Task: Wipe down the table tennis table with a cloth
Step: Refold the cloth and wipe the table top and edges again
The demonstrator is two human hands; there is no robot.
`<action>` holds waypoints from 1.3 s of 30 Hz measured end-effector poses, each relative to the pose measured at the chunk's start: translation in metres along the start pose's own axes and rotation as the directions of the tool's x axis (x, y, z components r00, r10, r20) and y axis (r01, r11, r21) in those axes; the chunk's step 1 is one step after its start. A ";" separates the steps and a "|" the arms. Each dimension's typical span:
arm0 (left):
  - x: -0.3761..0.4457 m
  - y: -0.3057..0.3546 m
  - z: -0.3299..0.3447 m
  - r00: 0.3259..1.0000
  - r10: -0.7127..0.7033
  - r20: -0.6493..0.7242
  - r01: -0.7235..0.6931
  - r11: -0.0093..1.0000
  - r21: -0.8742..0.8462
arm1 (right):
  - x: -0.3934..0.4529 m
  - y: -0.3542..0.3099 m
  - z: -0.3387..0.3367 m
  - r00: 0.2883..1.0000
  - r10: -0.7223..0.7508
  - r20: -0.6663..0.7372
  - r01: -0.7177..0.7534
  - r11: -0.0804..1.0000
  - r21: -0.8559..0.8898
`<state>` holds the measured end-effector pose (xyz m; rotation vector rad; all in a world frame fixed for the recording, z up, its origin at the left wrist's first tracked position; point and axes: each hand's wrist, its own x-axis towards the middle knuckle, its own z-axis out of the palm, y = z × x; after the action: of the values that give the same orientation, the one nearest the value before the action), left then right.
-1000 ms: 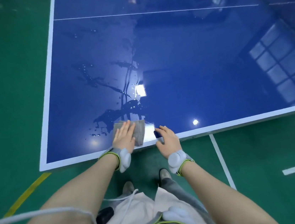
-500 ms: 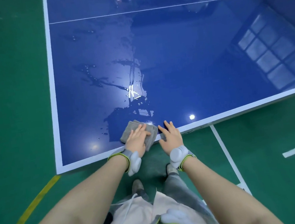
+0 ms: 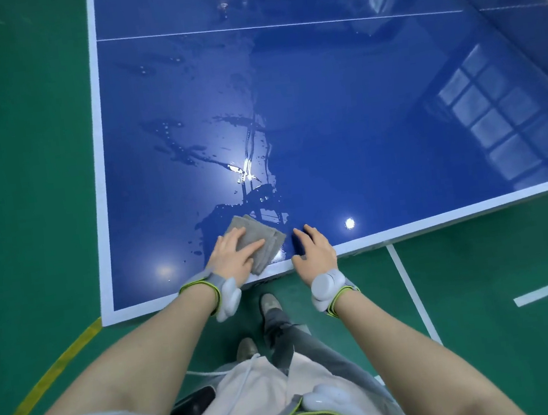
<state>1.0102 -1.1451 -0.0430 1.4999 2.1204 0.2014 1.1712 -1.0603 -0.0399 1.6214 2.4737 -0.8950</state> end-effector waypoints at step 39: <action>0.035 -0.040 -0.018 0.831 -0.500 -0.246 0.468 0.866 -0.177 | 0.157 -0.047 -0.017 0.898 -0.418 0.138 0.439 0.874 -0.207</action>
<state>0.9591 -1.1251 -0.0558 0.8605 2.5969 0.3558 1.0652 -0.9355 -0.0601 0.9521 2.7973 -0.6517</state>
